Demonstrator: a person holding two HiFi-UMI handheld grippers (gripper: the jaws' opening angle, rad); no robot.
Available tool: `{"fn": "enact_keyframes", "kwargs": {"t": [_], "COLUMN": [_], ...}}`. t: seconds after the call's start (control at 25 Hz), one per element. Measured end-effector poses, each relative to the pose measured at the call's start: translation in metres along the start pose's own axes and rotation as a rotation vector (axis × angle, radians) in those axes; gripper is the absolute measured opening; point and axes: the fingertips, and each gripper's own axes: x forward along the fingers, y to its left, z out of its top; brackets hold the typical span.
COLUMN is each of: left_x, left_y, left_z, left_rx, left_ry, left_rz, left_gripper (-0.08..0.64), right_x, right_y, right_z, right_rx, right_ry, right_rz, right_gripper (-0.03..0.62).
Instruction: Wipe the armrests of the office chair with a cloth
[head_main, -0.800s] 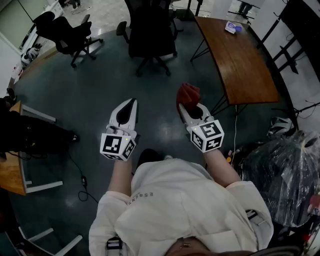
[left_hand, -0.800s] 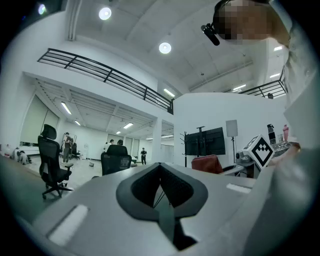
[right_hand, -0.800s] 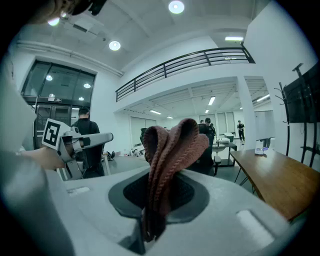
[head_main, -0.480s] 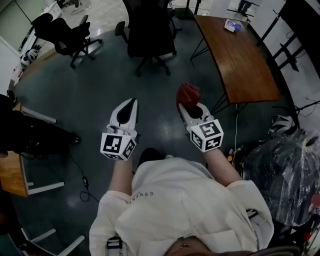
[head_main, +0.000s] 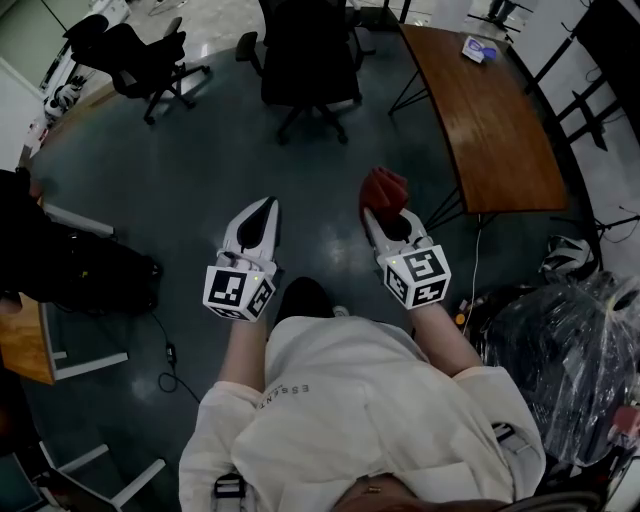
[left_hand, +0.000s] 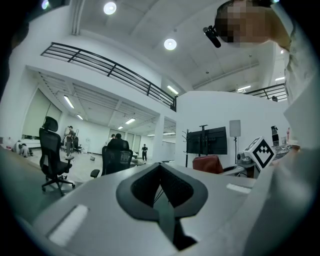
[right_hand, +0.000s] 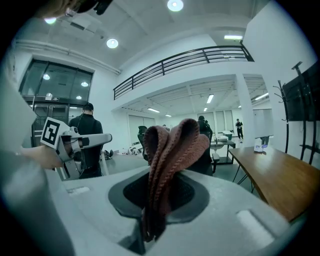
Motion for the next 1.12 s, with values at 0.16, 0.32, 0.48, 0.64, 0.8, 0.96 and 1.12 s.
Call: {"fn": "enact_keyframes", "kwargs": {"t": [0.16,0.32,0.48,0.64,0.8,0.96,1.12], "left_x": [0.008,0.024,0.056,0.096,0.138,0.175,0.205], "left_y": [0.027,0.066,0.123,0.199,0.290,0.366,0.415], "left_z": [-0.015,-0.020,-0.023,-0.009,0.001,0.009,0.012], "left_rx": [-0.030,-0.051,-0.069,-0.078,-0.093,-0.111,-0.126], "left_ry": [0.035,0.048,0.058,0.036,0.039,0.053,0.061], "left_rz": [0.030,0.056,0.058,0.060,0.058,0.046,0.052], "left_gripper": [0.017,0.017,0.017,0.017,0.017,0.017,0.017], "right_x": [0.028,0.070,0.132,0.209,0.293,0.371,0.434], "right_y": [-0.004,-0.006,-0.013,-0.022,-0.024,-0.023,-0.026], "right_z": [-0.008,-0.005,0.006,0.031,0.061,0.088,0.109], "right_rx": [0.019,0.024,0.030,0.033,0.002,-0.018,-0.051], "right_ry": [0.037,0.065,0.080,0.101,0.119,0.121,0.122], "right_rz": [0.017,0.040,0.030,0.012,0.006,0.008,0.026], "right_gripper": [0.049,0.049,0.049,0.049,0.049,0.049,0.049]}}
